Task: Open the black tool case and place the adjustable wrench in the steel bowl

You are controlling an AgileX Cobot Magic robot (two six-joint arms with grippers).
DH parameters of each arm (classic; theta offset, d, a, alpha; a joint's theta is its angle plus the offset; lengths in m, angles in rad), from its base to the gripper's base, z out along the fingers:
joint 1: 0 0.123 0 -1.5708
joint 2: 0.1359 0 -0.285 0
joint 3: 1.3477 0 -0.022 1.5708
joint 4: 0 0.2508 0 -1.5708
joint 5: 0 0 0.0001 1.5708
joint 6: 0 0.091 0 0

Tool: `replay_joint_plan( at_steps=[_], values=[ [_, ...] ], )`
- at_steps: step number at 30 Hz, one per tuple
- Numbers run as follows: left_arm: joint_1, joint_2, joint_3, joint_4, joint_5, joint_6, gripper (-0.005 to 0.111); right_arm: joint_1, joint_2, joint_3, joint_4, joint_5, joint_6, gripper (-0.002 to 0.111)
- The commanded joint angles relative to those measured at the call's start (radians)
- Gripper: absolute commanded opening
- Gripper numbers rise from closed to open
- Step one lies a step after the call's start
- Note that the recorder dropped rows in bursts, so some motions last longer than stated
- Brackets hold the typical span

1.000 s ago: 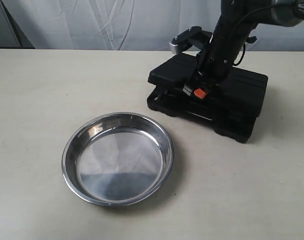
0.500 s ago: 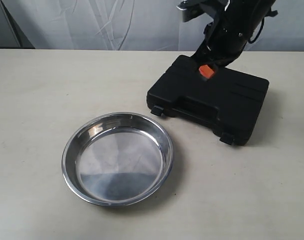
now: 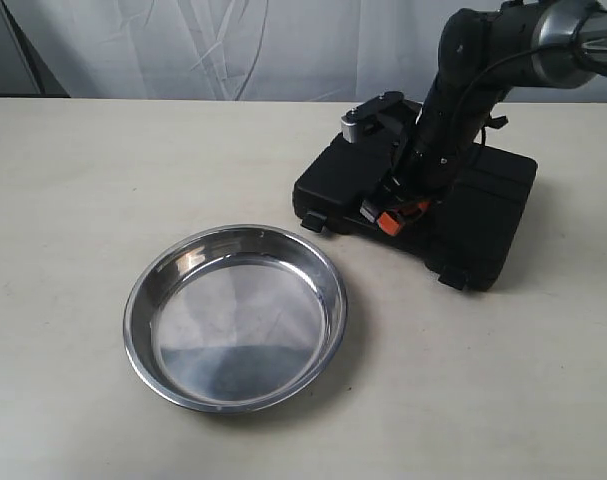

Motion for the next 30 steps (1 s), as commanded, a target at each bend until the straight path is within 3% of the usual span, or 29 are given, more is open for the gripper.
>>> replay_joint_plan(
  at_steps=[1, 7, 9, 13, 14, 20, 23, 30],
  values=[
    [-0.004, 0.004, -0.002, -0.004, -0.005, -0.005, 0.000, -0.005, 0.030, 0.003, -0.020, -0.027, -0.008, 0.045],
    [-0.004, 0.004, -0.002, -0.004, -0.003, -0.005, 0.000, -0.005, 0.050, 0.003, -0.022, -0.044, -0.008, 0.044],
    [-0.004, 0.004, -0.002, -0.004, -0.003, -0.005, 0.000, -0.005, 0.050, 0.003, -0.022, -0.045, -0.006, 0.035],
    [-0.004, 0.004, -0.002, -0.004, -0.003, -0.005, 0.000, -0.005, 0.054, 0.003, -0.024, -0.010, -0.006, 0.002],
    [-0.004, 0.004, -0.002, -0.004, -0.003, -0.005, 0.000, -0.005, 0.055, 0.003, -0.024, -0.004, -0.006, -0.001],
    [-0.004, 0.004, -0.002, -0.004, -0.003, -0.005, 0.000, -0.005, 0.058, 0.003, -0.014, 0.012, -0.006, 0.011],
    [-0.004, 0.004, -0.002, -0.004, -0.003, -0.005, 0.000, -0.005, 0.052, 0.003, -0.014, 0.026, -0.006, 0.000],
    [-0.004, 0.004, -0.002, -0.004, -0.003, -0.005, 0.000, -0.005, -0.015, 0.003, 0.009, 0.041, -0.010, -0.001]
  ],
)
